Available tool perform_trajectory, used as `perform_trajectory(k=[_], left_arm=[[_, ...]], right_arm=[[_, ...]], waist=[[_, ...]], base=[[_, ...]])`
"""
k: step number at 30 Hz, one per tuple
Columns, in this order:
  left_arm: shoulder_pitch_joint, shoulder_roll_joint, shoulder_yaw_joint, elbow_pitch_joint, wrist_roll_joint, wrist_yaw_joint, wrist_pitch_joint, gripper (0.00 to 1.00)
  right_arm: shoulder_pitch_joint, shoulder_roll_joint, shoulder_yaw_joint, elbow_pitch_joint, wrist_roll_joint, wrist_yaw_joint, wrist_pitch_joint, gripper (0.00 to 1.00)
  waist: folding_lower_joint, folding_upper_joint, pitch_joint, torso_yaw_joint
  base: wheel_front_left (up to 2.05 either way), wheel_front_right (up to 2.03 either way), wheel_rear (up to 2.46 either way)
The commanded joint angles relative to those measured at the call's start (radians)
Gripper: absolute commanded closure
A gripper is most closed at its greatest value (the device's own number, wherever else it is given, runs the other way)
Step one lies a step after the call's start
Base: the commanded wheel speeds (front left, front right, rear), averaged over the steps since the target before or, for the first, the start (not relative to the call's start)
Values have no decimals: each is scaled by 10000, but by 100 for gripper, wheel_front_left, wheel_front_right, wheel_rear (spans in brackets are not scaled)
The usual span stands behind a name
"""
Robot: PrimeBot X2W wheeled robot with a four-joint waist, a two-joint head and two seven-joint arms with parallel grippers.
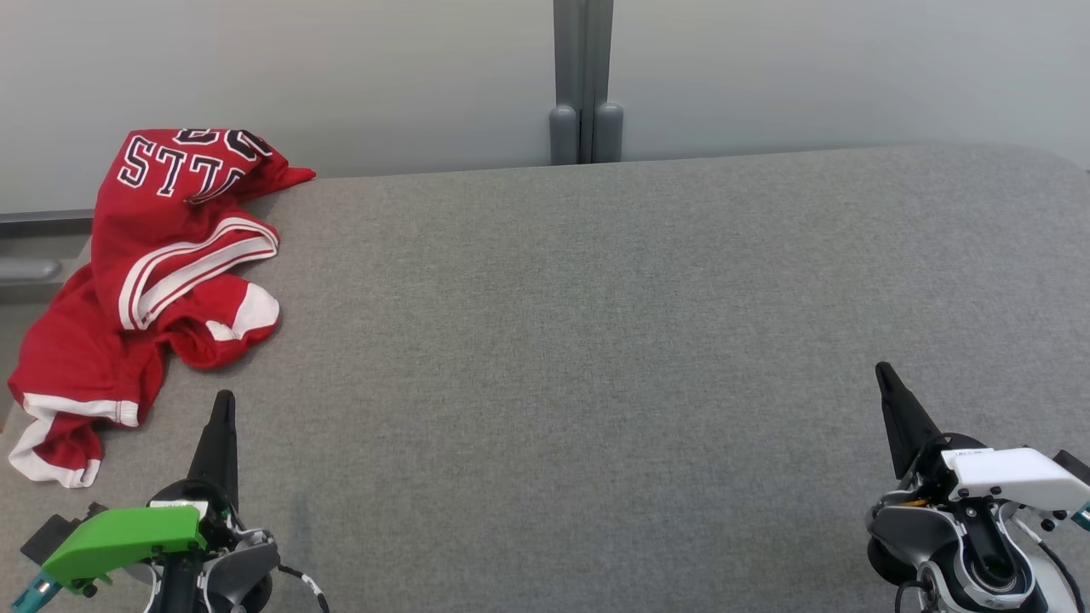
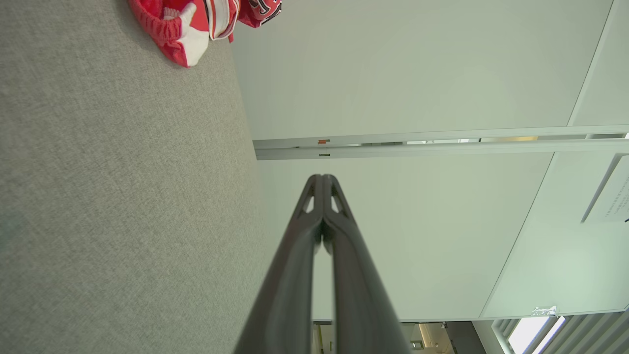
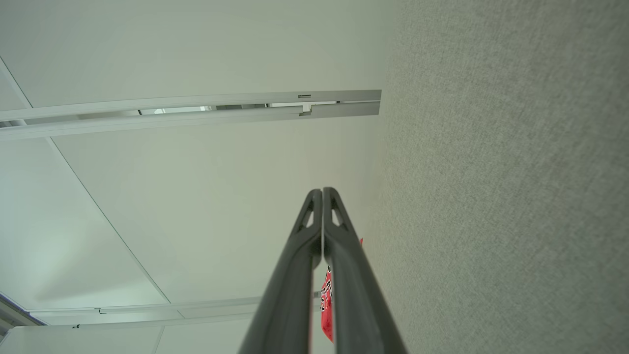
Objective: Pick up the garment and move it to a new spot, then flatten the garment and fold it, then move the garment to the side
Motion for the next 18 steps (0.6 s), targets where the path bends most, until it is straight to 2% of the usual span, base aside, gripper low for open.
perform_trajectory(k=[1, 18], left_arm=[[-110, 16, 1, -18, -27, -28, 20, 100], [-110, 16, 1, -18, -27, -27, 20, 100]], right_arm=[[-55, -41, -8, -46, 67, 4, 15, 100], [-55, -41, -8, -46, 67, 4, 14, 100]], waist=[[0, 0, 0, 0], [0, 0, 0, 0]], base=[[0, 0, 0], [0, 0, 0]])
